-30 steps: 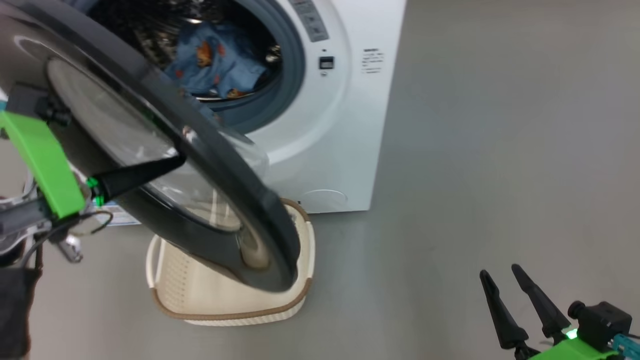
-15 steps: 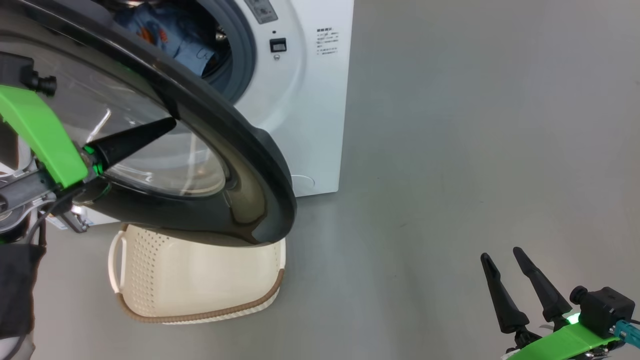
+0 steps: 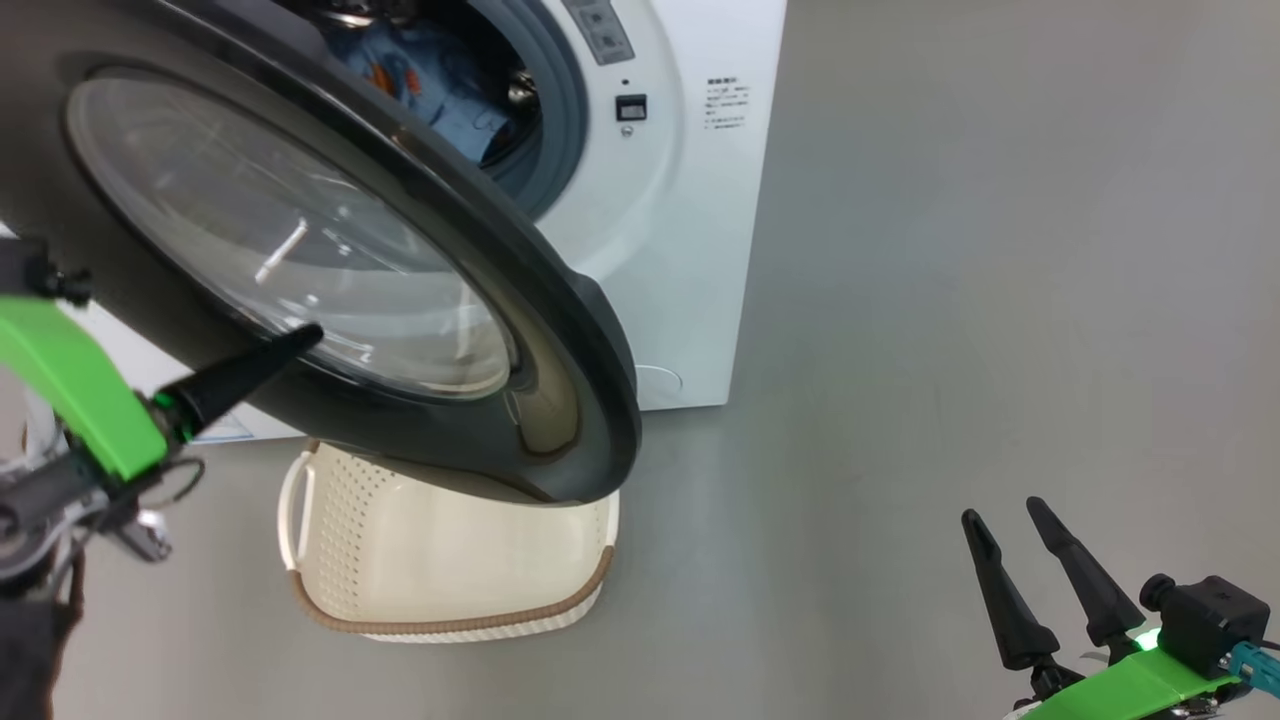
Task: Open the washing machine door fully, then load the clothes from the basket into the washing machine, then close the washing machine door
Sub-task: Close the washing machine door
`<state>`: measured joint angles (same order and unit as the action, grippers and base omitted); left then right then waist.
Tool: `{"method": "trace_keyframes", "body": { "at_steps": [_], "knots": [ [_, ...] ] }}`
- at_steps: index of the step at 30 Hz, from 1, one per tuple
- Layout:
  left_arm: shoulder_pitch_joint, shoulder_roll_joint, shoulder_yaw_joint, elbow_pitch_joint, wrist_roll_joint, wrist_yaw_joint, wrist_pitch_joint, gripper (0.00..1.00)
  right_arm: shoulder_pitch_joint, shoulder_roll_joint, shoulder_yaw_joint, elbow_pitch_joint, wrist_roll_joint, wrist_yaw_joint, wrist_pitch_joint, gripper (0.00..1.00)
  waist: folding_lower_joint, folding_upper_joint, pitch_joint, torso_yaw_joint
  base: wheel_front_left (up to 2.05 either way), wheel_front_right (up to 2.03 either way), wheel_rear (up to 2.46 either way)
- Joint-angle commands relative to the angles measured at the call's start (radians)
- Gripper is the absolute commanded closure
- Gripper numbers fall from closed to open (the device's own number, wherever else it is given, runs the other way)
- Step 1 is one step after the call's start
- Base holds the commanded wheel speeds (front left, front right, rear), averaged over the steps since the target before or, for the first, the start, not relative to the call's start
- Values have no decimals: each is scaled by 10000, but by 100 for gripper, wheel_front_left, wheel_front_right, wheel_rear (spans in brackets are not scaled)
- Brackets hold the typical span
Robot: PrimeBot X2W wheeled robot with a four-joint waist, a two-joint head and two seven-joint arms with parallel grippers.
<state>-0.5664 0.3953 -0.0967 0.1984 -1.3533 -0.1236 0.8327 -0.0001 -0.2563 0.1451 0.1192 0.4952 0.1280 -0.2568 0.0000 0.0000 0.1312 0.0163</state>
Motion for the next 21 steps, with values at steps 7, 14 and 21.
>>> {"method": "trace_keyframes", "body": {
  "at_steps": [7,14,21],
  "knots": [
    [1114,870,255,-439,486,-70,-1450,0,36,-298,185,-219,-33,27,-49,0,0,0,-211,208,0,0,0],
    [2308,1191,-191,-486,795,-70,-3406,0,141,-386,119,-244,-43,27,-49,0,0,0,-240,119,0,0,0],
    [3247,1513,-830,-226,753,-71,-5746,0,191,-502,0,-265,-55,27,-49,0,0,0,-102,-57,0,0,0]
  ]
}}
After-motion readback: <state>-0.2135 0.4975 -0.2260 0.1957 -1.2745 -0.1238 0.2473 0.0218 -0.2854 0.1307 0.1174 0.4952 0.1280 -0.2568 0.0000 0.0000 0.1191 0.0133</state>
